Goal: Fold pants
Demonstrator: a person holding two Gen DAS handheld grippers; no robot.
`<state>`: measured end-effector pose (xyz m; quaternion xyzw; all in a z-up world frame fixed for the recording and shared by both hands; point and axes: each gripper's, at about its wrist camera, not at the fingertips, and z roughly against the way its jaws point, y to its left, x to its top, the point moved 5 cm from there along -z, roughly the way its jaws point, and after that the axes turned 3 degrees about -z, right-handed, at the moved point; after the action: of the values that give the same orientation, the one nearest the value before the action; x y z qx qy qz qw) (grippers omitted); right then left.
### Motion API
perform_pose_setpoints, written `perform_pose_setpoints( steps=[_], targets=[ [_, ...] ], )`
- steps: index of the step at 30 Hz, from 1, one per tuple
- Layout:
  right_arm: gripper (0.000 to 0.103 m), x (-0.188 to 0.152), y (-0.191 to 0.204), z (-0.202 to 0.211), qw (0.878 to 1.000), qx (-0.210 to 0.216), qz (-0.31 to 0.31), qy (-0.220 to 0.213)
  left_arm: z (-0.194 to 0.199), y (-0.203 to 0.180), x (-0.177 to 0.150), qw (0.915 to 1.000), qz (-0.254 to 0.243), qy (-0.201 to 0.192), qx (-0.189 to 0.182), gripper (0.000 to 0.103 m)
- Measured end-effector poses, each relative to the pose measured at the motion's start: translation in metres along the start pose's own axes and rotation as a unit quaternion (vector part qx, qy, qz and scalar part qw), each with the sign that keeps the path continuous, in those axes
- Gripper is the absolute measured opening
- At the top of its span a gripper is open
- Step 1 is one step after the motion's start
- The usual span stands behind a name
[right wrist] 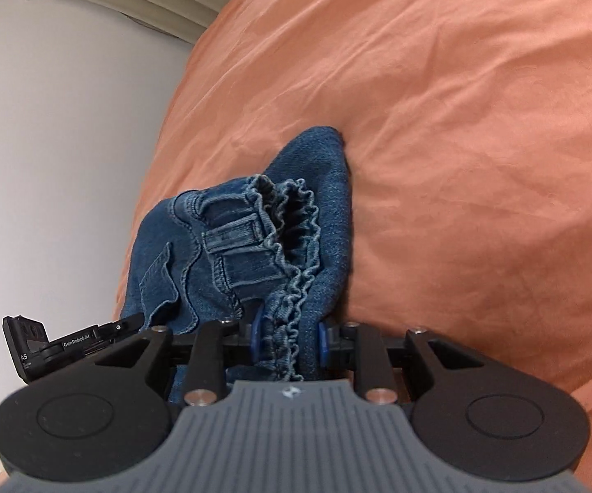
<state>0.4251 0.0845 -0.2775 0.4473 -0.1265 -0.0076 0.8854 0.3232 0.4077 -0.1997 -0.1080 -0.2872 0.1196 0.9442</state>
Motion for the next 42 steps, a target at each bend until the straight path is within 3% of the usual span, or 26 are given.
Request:
perform_pose_setpoints(
  steps=[3, 5, 7, 9, 14, 18, 20, 23, 27, 32, 36, 39, 42],
  targets=[
    [0.020, 0.005, 0.003, -0.001, 1.000, -0.009, 0.004, 0.008, 0.003, 0.009, -0.001, 0.9998, 0.021, -0.003, -0.002, 0.039],
    [0.027, 0.010, 0.011, 0.001, 0.999, -0.022, 0.023, 0.013, 0.014, 0.007, 0.001, 0.9998, 0.016, -0.008, 0.013, 0.042],
    [0.035, 0.010, 0.026, 0.011, 0.997, -0.037, 0.064, 0.000, 0.032, 0.003, 0.000, 0.9993, 0.005, -0.017, 0.033, 0.041],
    [0.037, 0.003, 0.042, 0.027, 0.991, -0.060, 0.115, -0.024, 0.051, 0.002, -0.006, 0.9987, -0.007, -0.029, 0.041, 0.041],
    [0.034, -0.017, 0.081, 0.058, 0.961, -0.094, 0.243, -0.088, 0.089, -0.005, -0.033, 0.9969, -0.021, -0.058, 0.049, 0.028],
    [0.030, -0.045, 0.113, 0.061, 0.925, -0.124, 0.349, -0.086, 0.098, -0.014, -0.058, 0.9961, -0.031, -0.069, 0.046, 0.022],
    [0.028, -0.055, 0.111, 0.056, 0.918, -0.137, 0.364, -0.079, 0.095, -0.017, -0.071, 0.9961, -0.037, -0.062, 0.051, 0.019],
    [0.025, -0.058, 0.090, 0.038, 0.917, -0.174, 0.353, -0.065, 0.083, -0.011, -0.088, 0.9963, -0.036, -0.048, 0.061, 0.017],
    [0.024, -0.050, 0.065, 0.023, 0.936, -0.173, 0.304, -0.050, 0.061, -0.001, -0.101, 0.9971, -0.026, -0.033, 0.063, 0.017],
    [0.024, -0.046, 0.062, 0.019, 0.937, -0.180, 0.297, -0.043, 0.050, 0.001, -0.092, 0.9969, -0.021, -0.019, 0.073, 0.017],
    [0.024, -0.035, 0.072, 0.022, 0.944, -0.182, 0.274, -0.028, 0.066, -0.004, -0.087, 0.9958, -0.025, -0.021, 0.086, 0.019],
    [0.026, -0.034, 0.088, 0.040, 0.947, -0.167, 0.271, -0.046, 0.092, -0.017, -0.084, 0.9951, -0.025, -0.037, 0.088, 0.019],
    [0.040, -0.040, 0.109, 0.071, 0.945, -0.152, 0.279, -0.072, 0.127, -0.032, -0.082, 0.9928, -0.035, -0.067, 0.093, 0.023]
  ],
)
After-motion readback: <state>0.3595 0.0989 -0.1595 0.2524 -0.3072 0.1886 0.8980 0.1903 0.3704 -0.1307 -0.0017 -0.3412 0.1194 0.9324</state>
